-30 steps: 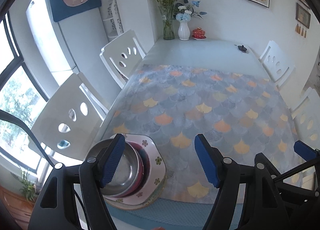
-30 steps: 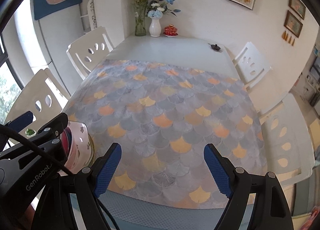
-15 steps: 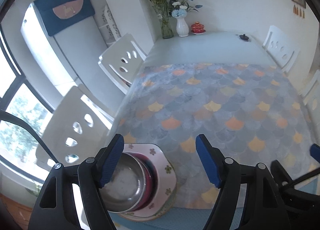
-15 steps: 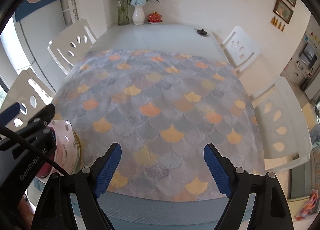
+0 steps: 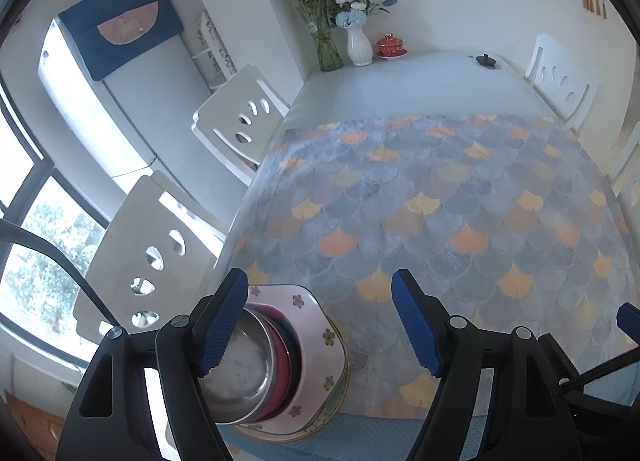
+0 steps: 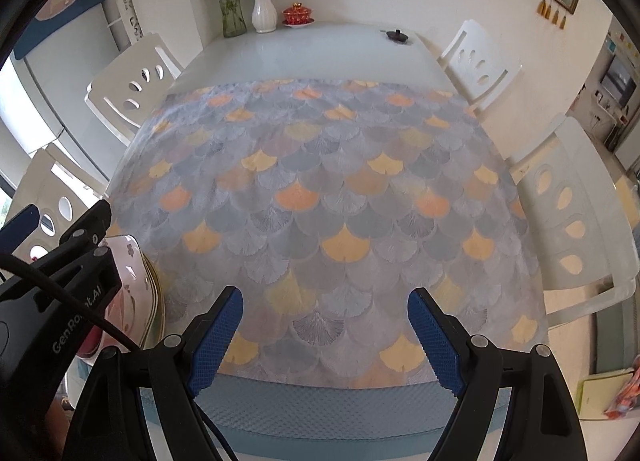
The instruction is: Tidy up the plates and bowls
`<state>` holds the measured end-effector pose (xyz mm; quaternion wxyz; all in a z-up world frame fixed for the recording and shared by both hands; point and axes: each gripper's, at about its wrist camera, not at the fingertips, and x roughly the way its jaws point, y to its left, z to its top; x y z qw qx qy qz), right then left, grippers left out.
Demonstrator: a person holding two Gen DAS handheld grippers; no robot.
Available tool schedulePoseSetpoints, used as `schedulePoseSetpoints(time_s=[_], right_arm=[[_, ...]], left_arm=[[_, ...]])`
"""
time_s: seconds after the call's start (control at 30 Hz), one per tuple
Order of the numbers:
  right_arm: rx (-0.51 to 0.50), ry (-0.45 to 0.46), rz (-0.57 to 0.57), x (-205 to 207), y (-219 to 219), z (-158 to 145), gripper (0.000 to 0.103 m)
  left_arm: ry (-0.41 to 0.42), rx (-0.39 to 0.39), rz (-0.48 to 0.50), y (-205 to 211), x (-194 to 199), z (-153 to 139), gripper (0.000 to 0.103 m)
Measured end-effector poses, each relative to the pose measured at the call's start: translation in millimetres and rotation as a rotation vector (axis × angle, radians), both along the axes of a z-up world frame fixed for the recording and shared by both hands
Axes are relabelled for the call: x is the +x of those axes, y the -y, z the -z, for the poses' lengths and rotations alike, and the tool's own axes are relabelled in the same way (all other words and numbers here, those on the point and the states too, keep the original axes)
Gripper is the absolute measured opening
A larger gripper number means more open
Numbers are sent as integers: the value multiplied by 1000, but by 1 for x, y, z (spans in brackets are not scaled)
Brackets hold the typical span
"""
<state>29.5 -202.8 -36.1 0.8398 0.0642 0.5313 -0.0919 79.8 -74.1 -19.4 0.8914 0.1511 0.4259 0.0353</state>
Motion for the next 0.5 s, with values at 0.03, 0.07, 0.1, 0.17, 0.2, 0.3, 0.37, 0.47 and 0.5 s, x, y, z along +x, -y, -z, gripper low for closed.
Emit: schedulePoseSetpoints(time_s=[0.03, 0.07, 0.1, 0.17, 0.2, 0.3, 0.37, 0.47, 0.5], right_arm=[[1, -2, -1, -1, 1, 1, 83], [1, -3, -1, -1, 2, 2, 83], [-2, -3, 1, -2, 3, 2, 83], [-10, -2, 2, -2, 6, 4, 83], [-9, -1, 0, -2, 8, 5, 83], [8, 9, 2, -3, 13, 6, 83], [12, 15, 5, -3, 19, 8, 83], [11, 16, 12, -4, 29, 12, 83], [12, 16, 14, -4, 32, 13, 83]], left_arm=[[-2, -1, -1, 1, 0, 1, 73], [-7, 0, -2, 4, 0, 2, 73], [-8, 2, -1, 6, -2, 2, 73], [-13, 4, -4, 9, -3, 4, 73], [-19, -1, -8, 10, -3, 5, 73], [-50, -6, -19, 16, -4, 8, 73], [-44, 23, -20, 22, -5, 10, 73], [-40, 47, -16, 30, -8, 11, 73], [-43, 49, -15, 33, -8, 12, 73]])
